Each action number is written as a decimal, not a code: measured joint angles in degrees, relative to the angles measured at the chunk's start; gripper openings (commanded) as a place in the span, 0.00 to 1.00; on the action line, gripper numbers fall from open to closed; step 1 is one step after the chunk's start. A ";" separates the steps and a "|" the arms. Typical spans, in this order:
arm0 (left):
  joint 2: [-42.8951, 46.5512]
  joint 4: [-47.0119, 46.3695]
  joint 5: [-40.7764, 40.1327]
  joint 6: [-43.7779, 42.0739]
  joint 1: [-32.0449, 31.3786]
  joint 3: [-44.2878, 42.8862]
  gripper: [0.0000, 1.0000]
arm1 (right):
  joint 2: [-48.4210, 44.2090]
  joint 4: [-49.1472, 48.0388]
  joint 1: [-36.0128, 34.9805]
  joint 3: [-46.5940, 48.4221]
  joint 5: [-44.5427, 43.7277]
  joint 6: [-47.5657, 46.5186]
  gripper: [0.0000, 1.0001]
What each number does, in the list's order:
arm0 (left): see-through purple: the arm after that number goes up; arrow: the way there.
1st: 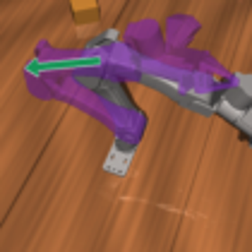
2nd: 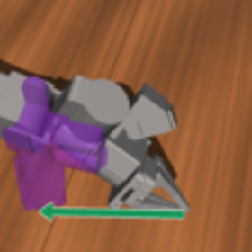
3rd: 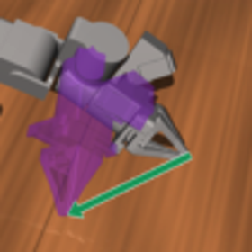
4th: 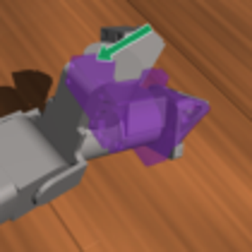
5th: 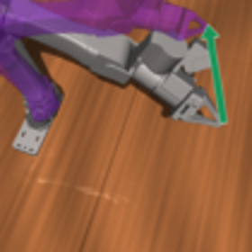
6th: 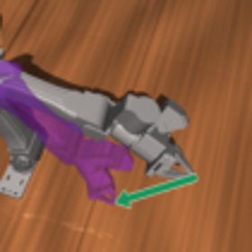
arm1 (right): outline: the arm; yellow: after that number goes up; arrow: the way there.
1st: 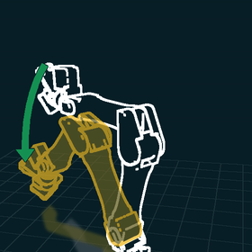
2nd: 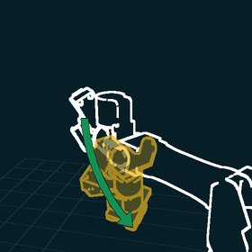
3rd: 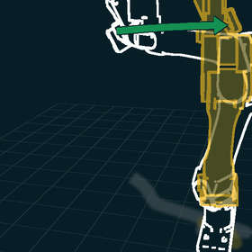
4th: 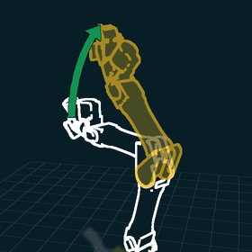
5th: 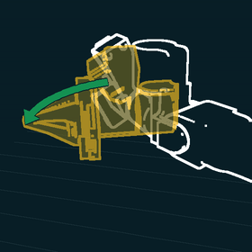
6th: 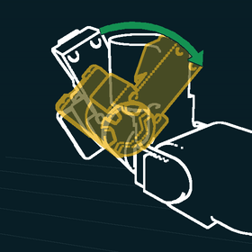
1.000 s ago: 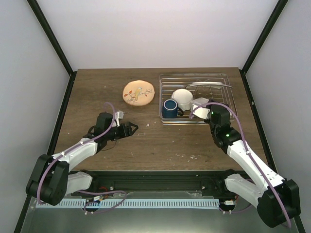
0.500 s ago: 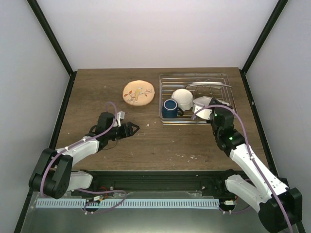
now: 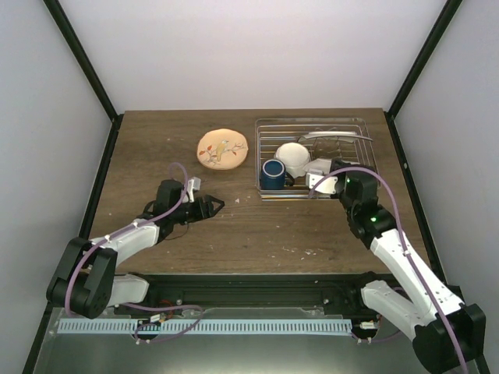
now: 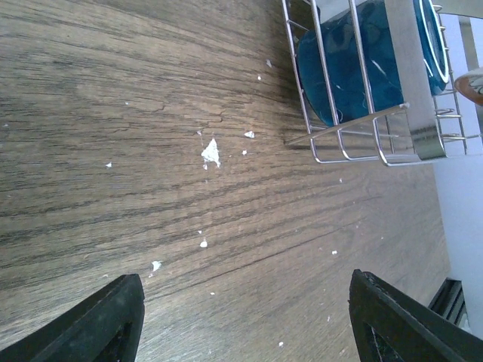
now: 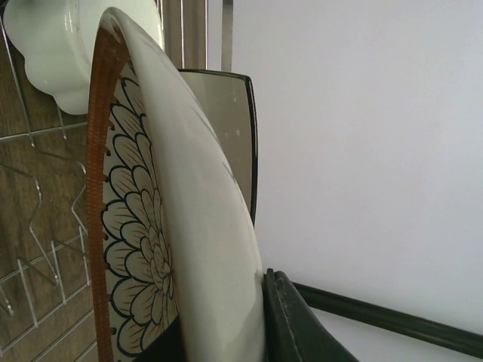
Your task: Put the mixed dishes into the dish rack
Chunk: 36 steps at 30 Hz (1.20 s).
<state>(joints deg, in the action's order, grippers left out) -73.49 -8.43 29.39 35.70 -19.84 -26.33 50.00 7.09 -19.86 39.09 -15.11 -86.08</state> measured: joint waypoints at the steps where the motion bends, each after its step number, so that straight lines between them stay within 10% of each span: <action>1: 0.00 -0.20 0.22 0.04 0.04 0.04 0.76 | 0.28 0.37 0.37 0.48 0.87 -0.42 0.01; 36: -2.16 -3.08 3.23 0.59 1.22 0.20 0.76 | 6.54 -2.99 9.31 0.46 12.79 -7.54 0.01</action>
<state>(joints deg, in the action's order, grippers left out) -75.66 -11.51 32.62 36.29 -18.61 -26.13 56.53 4.10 -10.55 39.55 -2.33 -93.62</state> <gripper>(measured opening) 0.757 0.136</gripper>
